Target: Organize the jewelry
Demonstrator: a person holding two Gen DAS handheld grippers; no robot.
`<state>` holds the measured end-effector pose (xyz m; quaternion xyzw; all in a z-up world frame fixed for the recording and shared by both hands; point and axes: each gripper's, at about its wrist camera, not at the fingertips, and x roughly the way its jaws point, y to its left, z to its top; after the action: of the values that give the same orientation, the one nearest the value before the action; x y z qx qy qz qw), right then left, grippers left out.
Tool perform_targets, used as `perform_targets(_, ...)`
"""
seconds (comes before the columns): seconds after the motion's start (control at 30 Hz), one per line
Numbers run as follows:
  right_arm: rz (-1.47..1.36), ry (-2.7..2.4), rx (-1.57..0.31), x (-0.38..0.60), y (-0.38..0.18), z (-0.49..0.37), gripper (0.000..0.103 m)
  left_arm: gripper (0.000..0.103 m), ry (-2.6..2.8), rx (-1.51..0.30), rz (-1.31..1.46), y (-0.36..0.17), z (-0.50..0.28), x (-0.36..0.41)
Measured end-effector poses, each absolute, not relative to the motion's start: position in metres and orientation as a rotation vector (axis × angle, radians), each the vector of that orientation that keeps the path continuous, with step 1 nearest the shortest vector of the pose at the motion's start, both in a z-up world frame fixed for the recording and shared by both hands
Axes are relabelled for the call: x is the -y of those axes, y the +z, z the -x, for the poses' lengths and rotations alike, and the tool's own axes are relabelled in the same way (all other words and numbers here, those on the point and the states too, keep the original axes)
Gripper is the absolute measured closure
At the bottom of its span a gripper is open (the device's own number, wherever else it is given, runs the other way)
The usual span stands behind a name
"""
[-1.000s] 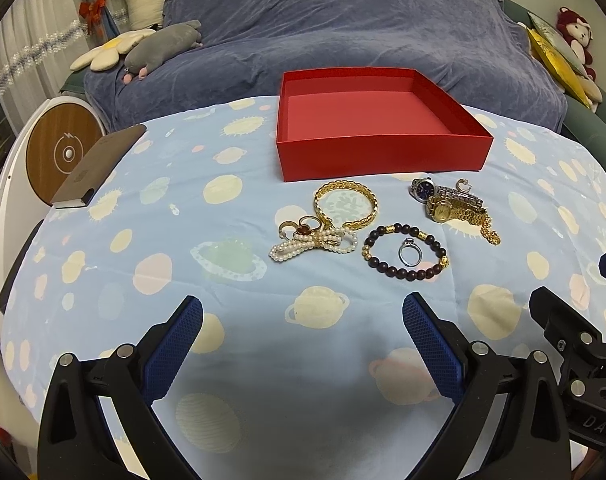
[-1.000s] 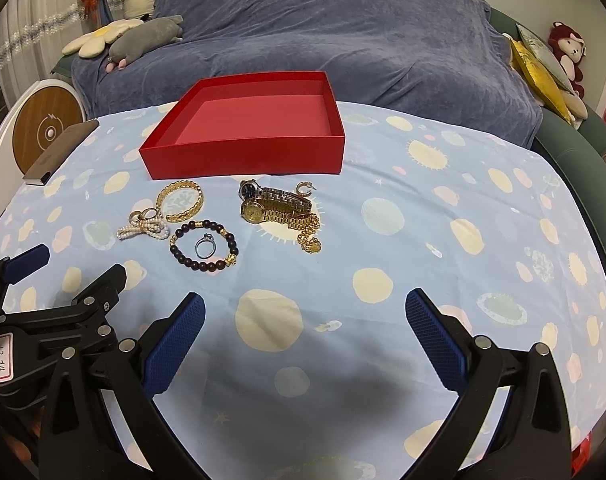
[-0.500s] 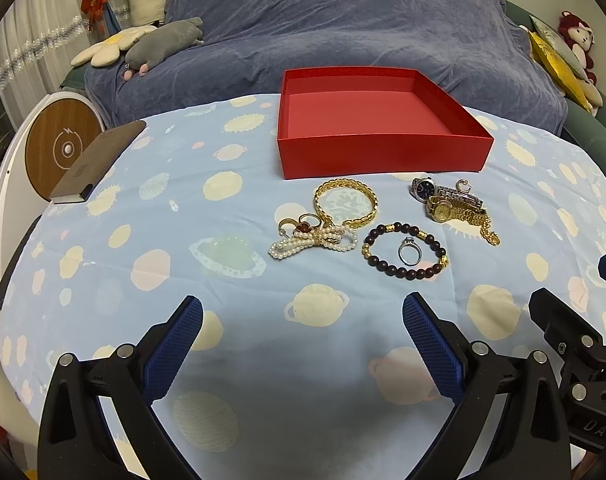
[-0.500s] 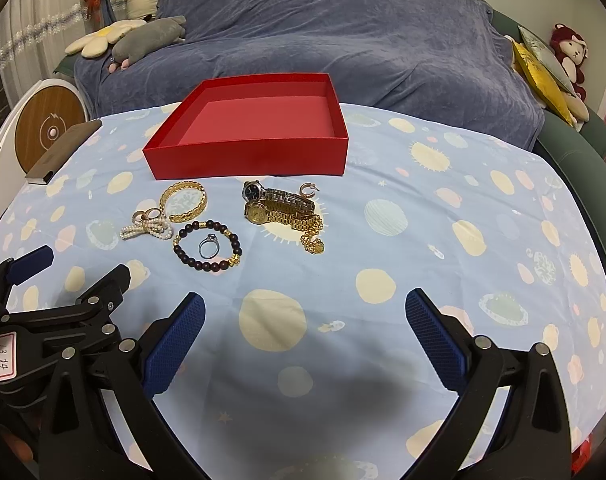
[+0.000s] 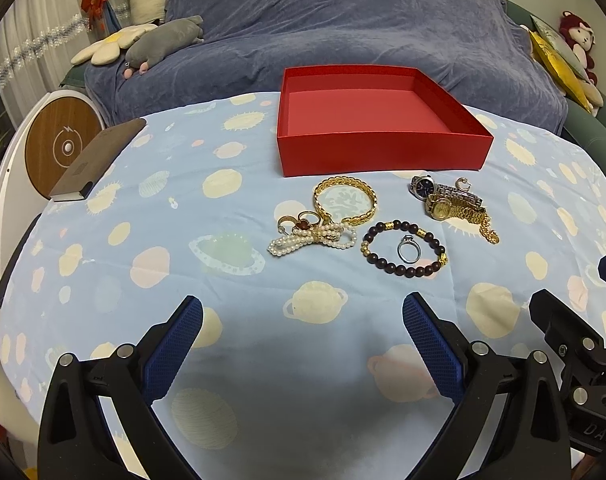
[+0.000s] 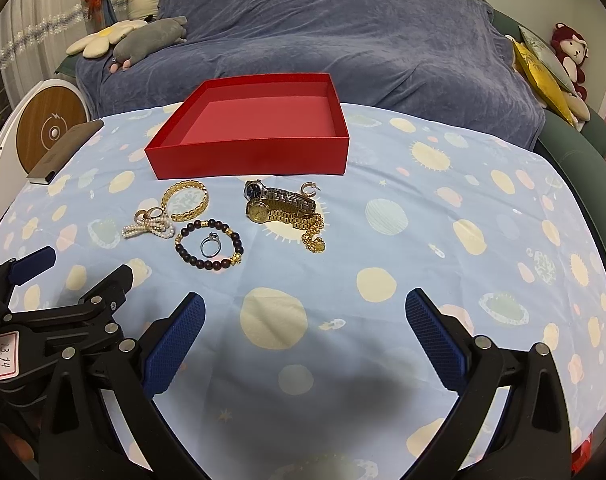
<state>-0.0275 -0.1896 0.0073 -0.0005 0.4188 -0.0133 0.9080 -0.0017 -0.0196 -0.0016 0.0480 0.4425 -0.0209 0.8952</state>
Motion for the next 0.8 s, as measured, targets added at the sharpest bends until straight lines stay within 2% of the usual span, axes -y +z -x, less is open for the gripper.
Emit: perform_targets(0.8,0.002,-0.027,-0.865,0.1893,0.0069,0.0281,0.005,0.005,-0.040,-0.924,-0.100,-0.0049,0.0032,0.0195)
